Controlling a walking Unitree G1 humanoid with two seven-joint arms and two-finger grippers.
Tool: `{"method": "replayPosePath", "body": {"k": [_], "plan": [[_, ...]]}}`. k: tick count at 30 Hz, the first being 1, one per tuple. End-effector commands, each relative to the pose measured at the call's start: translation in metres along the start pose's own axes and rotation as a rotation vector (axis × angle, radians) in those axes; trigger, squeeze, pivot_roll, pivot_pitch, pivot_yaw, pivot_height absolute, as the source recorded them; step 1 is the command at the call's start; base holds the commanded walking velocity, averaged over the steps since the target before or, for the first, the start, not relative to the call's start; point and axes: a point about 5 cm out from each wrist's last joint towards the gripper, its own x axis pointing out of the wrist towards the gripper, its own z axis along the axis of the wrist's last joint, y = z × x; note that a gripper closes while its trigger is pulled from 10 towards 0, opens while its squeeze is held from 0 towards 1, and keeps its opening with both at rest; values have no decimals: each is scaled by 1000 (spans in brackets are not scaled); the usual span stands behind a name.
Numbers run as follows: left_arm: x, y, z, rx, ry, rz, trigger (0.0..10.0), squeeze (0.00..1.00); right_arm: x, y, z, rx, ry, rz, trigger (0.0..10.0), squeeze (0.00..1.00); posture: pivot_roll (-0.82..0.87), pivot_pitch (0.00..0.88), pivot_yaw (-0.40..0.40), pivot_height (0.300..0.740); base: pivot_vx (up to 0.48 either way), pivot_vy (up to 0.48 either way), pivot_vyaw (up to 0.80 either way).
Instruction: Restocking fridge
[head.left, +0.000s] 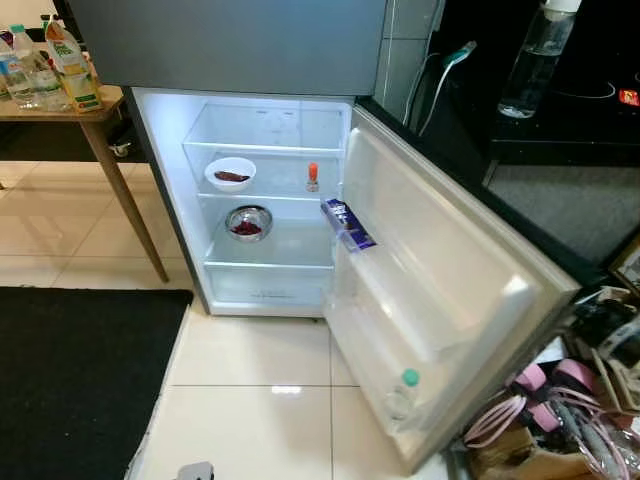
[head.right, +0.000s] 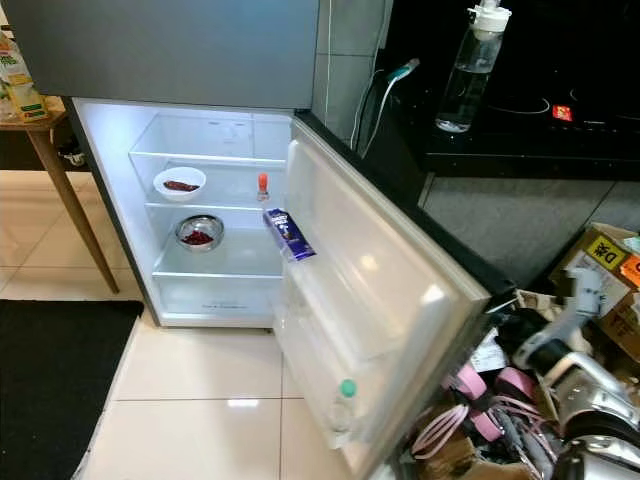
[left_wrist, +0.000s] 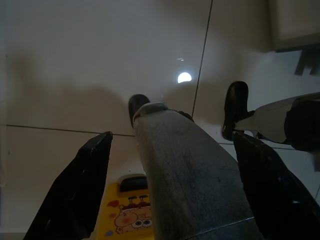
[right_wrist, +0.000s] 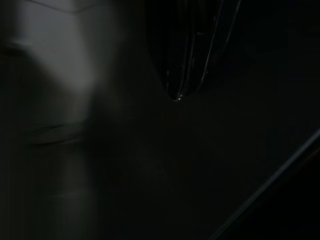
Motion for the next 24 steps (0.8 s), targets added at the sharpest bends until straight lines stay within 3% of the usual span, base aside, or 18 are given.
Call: {"method": "replayPosePath", "body": {"k": [1, 2, 3, 4, 5, 7, 8, 11, 12, 13, 15, 16, 18, 22, 23, 24], "plan": [[-2, -3, -12, -6, 47, -13, 10000, 0, 20, 20, -14, 18, 90, 205, 10000, 0, -67, 34, -36, 740, 0, 0, 0], [-2, -2, -12, -3, 48, -13, 10000, 0, 37, 55, -30, 54, 171, 447, 10000, 0, -67, 32, -38, 740, 0, 0, 0], [-2, -2, -12, -3, 48, -13, 10000, 0, 37, 55, -30, 54, 171, 447, 10000, 0, -67, 32, -38, 740, 0, 0, 0], [-2, -2, -12, -2, 49, -13, 10000, 0, 42, 70, -35, 81, 192, 543, 10000, 0, -66, 30, -38, 740, 0, 0, 0], [-2, -2, -12, -2, 49, -13, 10000, 0, 42, 70, -35, 81, 192, 543, 10000, 0, -66, 30, -38, 740, 0, 0, 0], [-2, -2, -12, -1, 48, -14, 10000, 0, 49, 100, -44, 120, 224, 715, 10000, 0, -66, 30, -38, 740, 0, 0, 0], [-1, -2, -11, 0, 46, -15, 10000, 0, 59, 131, -47, 156, 214, 842, 10000, 0, -66, 30, -38, 740, 0, 0, 0], [-1, -3, -11, 2, 46, -16, 10000, 0, 72, 144, -46, 145, 147, 858, 10000, 0, -64, 26, -42, 740, 0, 0, 0], [-1, -3, -10, 1, 45, -18, 10000, 0, 83, 137, -47, 114, 106, 777, 10000, 0, -64, 26, -42, 740, 0, 0, 0], [-1, -3, -10, 1, 45, -18, 10000, 0, 83, 137, -47, 114, 106, 777, 10000, 0, -64, 26, -42, 740, 0, 0, 0], [-1, -5, -11, 1, 46, -22, 10000, 0, 101, 111, -59, 27, 65, 501, 10000, 0, -63, 24, -45, 740, 0, 0, 0], [-1, -5, -11, 1, 46, -22, 10000, 0, 101, 111, -59, 27, 65, 501, 10000, 0, -63, 24, -45, 740, 0, 0, 0], [0, -6, -11, 2, 48, -24, 10000, 0, 105, 91, -69, 0, 81, 291, 10000, 0, -64, 23, -44, 740, 0, 0, 0], [0, -6, -12, 1, 49, -23, 10000, 0, 91, 63, -93, -50, 202, -33, 10000, 0, -61, 26, -45, 740, 0, 0, 0], [0, -6, -12, 1, 49, -23, 10000, 0, 91, 63, -93, -50, 202, -33, 10000, 0, -61, 26, -45, 740, 0, 0, 0], [-1, -6, -12, 1, 49, -22, 10000, 0, 82, 55, -103, -36, 248, -123, 10000, 0, -61, 26, -45, 740, 0, 0, 0]]}}
